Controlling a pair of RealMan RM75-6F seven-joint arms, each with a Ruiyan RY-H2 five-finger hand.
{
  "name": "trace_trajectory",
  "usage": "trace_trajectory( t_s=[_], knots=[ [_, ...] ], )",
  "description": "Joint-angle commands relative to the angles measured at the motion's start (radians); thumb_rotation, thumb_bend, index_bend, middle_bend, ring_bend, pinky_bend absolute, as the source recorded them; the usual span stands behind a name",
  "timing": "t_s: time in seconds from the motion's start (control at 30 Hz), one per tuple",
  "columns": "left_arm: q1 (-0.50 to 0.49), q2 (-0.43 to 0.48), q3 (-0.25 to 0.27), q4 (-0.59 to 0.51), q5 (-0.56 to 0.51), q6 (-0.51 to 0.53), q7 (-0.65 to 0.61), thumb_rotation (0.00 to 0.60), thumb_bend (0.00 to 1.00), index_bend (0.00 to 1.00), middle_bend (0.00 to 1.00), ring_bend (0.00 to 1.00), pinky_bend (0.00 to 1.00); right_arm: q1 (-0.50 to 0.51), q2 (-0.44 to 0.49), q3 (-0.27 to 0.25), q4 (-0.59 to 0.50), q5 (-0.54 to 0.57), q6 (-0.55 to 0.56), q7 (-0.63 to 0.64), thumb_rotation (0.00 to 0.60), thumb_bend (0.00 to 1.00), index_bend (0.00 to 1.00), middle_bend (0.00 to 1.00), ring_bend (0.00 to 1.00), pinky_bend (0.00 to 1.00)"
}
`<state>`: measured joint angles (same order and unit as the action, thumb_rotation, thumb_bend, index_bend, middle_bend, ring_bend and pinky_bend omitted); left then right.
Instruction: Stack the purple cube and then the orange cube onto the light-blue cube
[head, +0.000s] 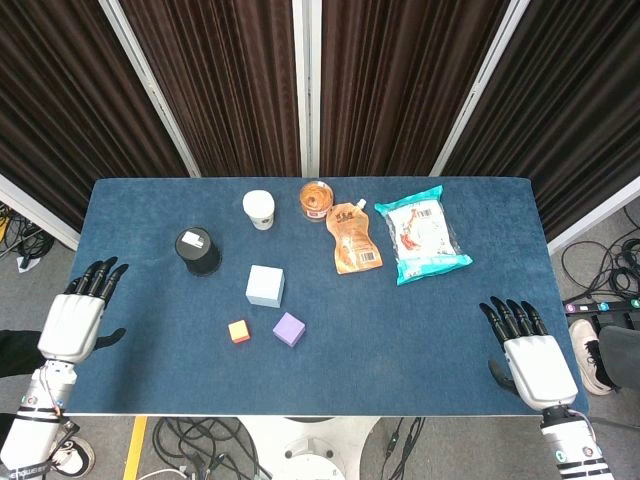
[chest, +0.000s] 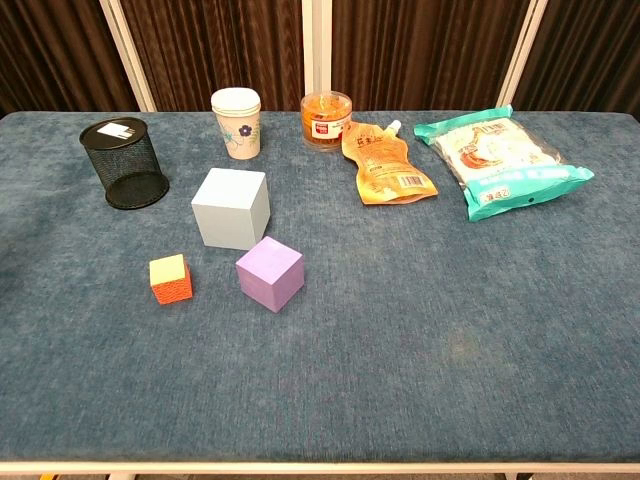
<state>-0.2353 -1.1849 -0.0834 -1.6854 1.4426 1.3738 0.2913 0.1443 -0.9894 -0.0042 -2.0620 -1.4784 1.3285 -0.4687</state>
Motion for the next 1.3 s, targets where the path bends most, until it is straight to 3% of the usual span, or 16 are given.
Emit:
trace_trajectory(
  t_s=[0.03,0.4,0.7,0.93,1.13,1.3],
  knots=[
    [0.000,-0.003,0.001,0.004,-0.002,0.000,-0.002,0.600,0.15,0.15,0.18,0.12,0.30,0.000,0.000,-0.001,0.001,-0.004,0.001,0.005,0.600,0.30,0.00,0.03,0.00,0.00],
    [-0.016,-0.025,0.011,0.021,0.030,-0.009,-0.028,0.600,0.15,0.15,0.19,0.12,0.30,0.016,0.002,0.020,-0.017,0.006,-0.001,0.044,0.600,0.30,0.00,0.03,0.00,0.00],
    [-0.061,-0.057,0.055,-0.022,0.051,-0.111,0.015,0.600,0.15,0.17,0.21,0.15,0.34,0.009,-0.020,0.004,-0.015,-0.013,0.008,-0.001,0.600,0.30,0.00,0.03,0.00,0.00],
    [-0.110,-0.110,0.101,-0.077,0.129,-0.186,0.106,0.600,0.15,0.18,0.22,0.15,0.34,0.014,-0.023,0.000,-0.012,-0.009,-0.005,0.010,0.600,0.30,0.00,0.03,0.00,0.00],
    [-0.181,-0.147,0.077,-0.095,0.185,-0.237,0.182,0.600,0.15,0.20,0.23,0.16,0.35,0.007,-0.008,0.004,-0.027,-0.005,0.008,0.060,0.600,0.29,0.00,0.03,0.00,0.00],
    [-0.265,-0.177,0.086,-0.044,0.316,-0.292,0.222,0.600,0.15,0.25,0.29,0.22,0.43,0.002,0.006,0.012,-0.038,0.022,0.015,0.093,0.600,0.29,0.00,0.03,0.00,0.00]
  ],
)
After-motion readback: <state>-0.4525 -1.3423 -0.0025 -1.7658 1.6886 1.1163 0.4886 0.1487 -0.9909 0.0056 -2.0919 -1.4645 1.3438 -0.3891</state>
